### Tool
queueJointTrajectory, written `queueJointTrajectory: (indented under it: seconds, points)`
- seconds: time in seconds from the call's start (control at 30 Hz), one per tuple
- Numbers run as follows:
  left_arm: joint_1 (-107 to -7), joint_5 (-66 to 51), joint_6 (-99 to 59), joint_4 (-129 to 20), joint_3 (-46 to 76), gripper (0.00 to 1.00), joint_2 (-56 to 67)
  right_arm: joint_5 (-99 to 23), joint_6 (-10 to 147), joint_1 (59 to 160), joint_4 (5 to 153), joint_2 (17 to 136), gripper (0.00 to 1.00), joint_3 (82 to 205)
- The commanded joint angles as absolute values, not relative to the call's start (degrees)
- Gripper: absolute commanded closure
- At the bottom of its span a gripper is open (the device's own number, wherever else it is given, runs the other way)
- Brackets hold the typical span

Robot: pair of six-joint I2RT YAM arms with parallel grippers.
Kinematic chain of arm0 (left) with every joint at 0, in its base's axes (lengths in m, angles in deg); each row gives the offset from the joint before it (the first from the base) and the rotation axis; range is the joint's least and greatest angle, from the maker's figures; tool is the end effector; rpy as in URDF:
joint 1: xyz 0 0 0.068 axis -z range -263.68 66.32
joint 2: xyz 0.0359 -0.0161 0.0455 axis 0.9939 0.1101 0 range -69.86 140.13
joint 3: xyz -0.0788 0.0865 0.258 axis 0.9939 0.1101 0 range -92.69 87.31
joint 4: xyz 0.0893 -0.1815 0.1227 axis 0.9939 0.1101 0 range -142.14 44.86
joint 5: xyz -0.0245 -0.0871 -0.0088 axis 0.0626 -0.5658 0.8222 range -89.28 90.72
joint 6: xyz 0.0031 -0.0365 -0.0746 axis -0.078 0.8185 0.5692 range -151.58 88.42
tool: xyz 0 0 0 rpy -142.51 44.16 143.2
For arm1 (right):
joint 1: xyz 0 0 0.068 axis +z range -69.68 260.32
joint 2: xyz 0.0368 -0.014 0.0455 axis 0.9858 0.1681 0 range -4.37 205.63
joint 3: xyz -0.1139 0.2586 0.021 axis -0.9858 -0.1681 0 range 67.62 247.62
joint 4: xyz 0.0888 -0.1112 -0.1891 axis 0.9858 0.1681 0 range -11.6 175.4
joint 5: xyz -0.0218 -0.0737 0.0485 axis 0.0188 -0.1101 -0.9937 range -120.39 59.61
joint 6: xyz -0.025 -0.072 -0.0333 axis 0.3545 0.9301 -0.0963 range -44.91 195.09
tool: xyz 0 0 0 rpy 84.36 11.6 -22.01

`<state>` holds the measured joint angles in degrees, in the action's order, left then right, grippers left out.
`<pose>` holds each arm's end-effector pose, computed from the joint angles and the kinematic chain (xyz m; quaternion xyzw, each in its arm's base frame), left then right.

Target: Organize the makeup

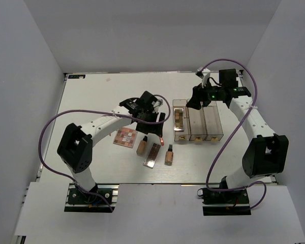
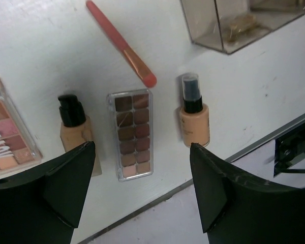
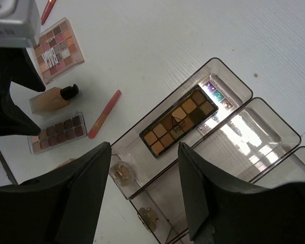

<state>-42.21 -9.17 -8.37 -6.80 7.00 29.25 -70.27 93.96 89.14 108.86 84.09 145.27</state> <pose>0.2561 -0.2431 0.2404 0.1731 0.9557 -0.1902 0.1433 0.3247 0.0976 0.3206 -0.3415 0.7977 0.2755 0.4136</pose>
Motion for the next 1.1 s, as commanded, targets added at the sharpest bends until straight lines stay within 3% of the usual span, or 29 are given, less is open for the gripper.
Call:
queueJointTrajectory:
  seconds: [0.0, 0.53, 1.07]
  points:
    - [-40.4, -9.7, -8.5, -5.9, 8.0, 0.16, 28.1, -71.2, 94.5, 89.3, 109.0, 83.6, 0.38, 144.8]
    - [-33.1, 3.3, -2.4, -5.0, 8.8, 0.23, 36.5, -70.0, 94.1, 89.0, 109.4, 81.9, 0.38, 143.5]
    - [-32.5, 3.6, -2.2, -6.0, 7.0, 0.26, 41.1, -68.5, 93.9, 88.8, 110.7, 81.0, 0.38, 145.8]
